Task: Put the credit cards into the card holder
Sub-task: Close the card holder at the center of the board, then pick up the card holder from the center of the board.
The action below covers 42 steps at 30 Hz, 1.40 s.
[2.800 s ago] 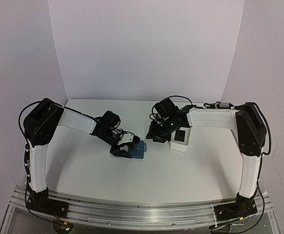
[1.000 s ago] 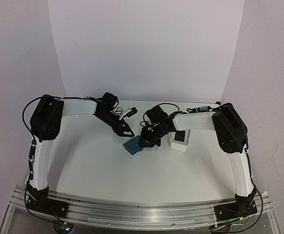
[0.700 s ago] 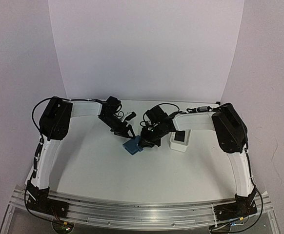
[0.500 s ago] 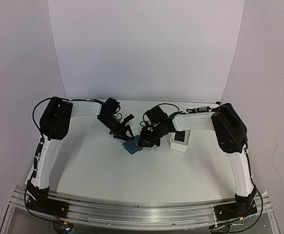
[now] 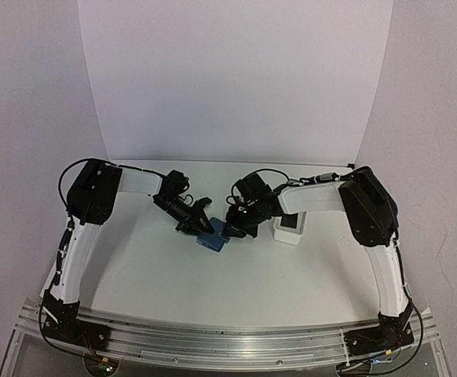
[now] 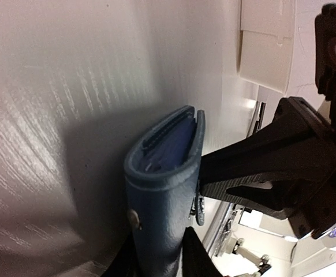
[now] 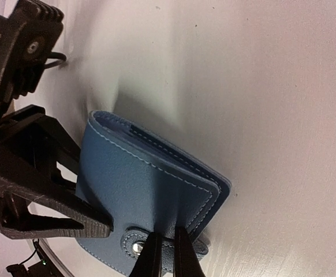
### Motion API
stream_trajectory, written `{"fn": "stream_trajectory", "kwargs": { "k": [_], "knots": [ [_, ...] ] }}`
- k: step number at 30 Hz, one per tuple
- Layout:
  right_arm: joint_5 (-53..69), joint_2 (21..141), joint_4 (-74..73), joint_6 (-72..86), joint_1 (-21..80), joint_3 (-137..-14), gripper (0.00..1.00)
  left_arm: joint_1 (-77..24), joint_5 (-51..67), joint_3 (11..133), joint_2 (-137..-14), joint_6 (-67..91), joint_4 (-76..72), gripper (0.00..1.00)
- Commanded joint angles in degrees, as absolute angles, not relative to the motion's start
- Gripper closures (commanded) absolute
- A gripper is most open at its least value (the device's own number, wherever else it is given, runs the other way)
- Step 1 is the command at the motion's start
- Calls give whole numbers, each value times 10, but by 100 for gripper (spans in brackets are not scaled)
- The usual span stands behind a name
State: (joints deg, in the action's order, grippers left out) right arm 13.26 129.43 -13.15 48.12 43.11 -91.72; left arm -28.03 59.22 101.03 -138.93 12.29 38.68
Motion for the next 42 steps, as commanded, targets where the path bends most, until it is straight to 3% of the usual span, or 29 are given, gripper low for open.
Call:
{"fn": "stream_trajectory", "kwargs": {
  "k": [1, 3, 8, 12, 18, 24, 27, 30, 33, 37, 42],
  "knots": [
    [118, 1316, -147, 486, 436, -898, 94, -292, 614, 985, -1405, 143, 364, 92],
    [117, 1312, -147, 484, 435, -897, 94, -291, 616, 978, -1399, 143, 356, 100],
    [120, 1283, -150, 450, 433, -923, 94, -287, 627, 950, -1354, 152, 303, 100],
    [123, 1211, -149, 362, 434, -945, 87, -271, 634, 920, -1279, 117, 247, 100],
    [138, 1069, -136, 211, 426, -905, 58, -240, 676, 889, -1183, 40, 184, 100],
    [206, 994, -75, 125, 422, -836, 38, -238, 711, 892, -1111, -40, 166, 100],
    [193, 922, 54, 124, 416, -740, 37, -237, 666, 896, -1061, -89, 176, 100],
    [151, 887, 103, 130, 416, -698, 37, -238, 602, 828, -986, -65, 57, 100],
    [176, 878, 148, 113, 416, -684, 29, -242, 637, 750, -911, -63, -62, 100],
    [237, 830, 183, -39, 408, -652, 21, -240, 709, 741, -879, -88, -53, 100],
    [303, 849, 186, -145, 407, -678, 20, -243, 777, 708, -844, -133, -86, 100]
  ]
}}
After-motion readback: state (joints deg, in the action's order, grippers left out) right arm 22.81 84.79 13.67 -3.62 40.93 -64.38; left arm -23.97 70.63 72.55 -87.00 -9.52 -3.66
